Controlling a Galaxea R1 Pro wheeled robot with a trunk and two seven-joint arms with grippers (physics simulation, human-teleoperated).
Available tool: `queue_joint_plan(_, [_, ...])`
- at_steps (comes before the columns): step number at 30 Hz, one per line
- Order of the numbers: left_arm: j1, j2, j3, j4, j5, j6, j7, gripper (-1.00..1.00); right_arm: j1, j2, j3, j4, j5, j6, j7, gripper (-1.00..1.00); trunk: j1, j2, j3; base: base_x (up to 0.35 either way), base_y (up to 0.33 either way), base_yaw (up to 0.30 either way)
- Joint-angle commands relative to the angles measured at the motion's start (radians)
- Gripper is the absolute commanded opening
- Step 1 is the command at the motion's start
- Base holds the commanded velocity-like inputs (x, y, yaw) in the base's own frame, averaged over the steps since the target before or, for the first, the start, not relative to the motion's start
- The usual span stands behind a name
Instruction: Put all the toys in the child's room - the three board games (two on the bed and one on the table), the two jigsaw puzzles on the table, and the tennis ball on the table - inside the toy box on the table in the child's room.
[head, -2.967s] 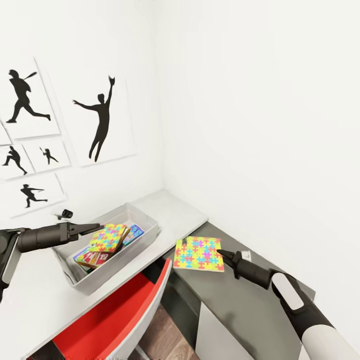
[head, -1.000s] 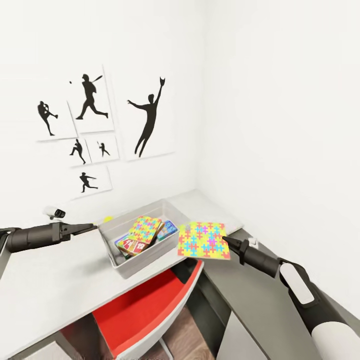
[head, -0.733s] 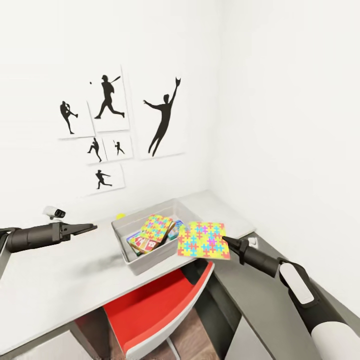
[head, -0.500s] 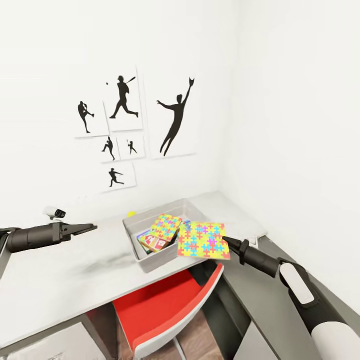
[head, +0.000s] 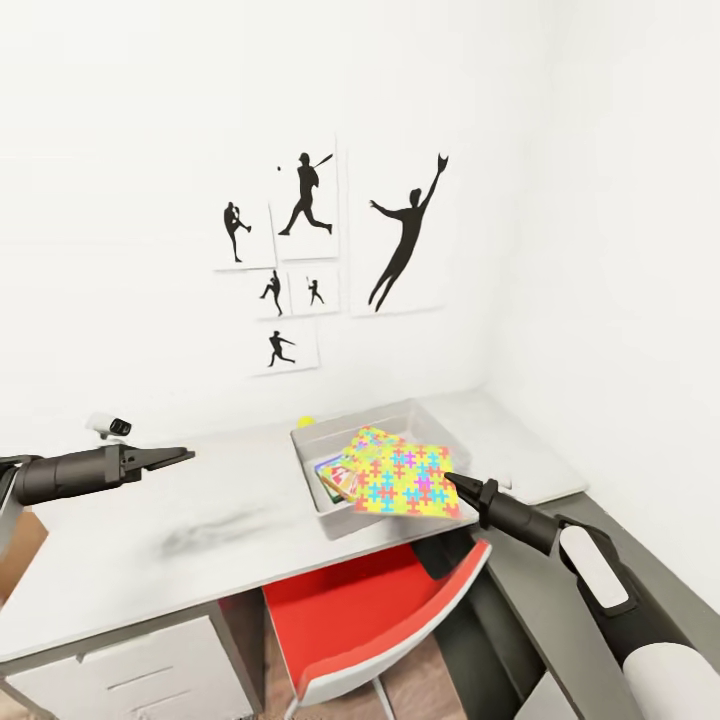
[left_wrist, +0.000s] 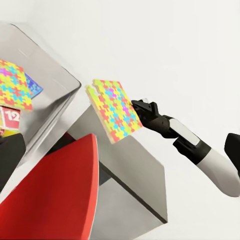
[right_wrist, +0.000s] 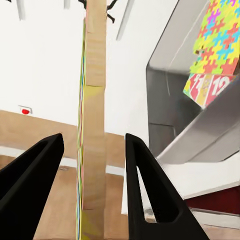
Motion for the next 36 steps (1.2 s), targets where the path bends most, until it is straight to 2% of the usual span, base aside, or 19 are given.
queue_joint_plan(1, [-0.001, 0.000, 0.000, 0.000, -0.001, 0.010, -0.004, 1.00, 0.000, 0.000, 0.000, 0.000, -0.003, 0.005, 0.001, -1.00, 0.000, -0.002, -0.002, 0.000, 0.000, 0.288])
queue_joint_plan(25, [-0.001, 0.000, 0.000, 0.000, -0.001, 0.010, -0.004, 1.00, 0.000, 0.000, -0.002, 0.003, -0.005, 0.002, 0.000, -1.00, 0.000, -0.002, -0.002, 0.102, 0.000, 0.285])
queue_joint_plan(36, [-0.001, 0.001, 0.000, 0.000, -0.001, 0.009, -0.004, 1.00, -0.001, 0.000, -0.003, 0.003, -0.005, 0.003, 0.001, -1.00, 0.000, -0.002, -0.002, 0.008, -0.078, 0.041])
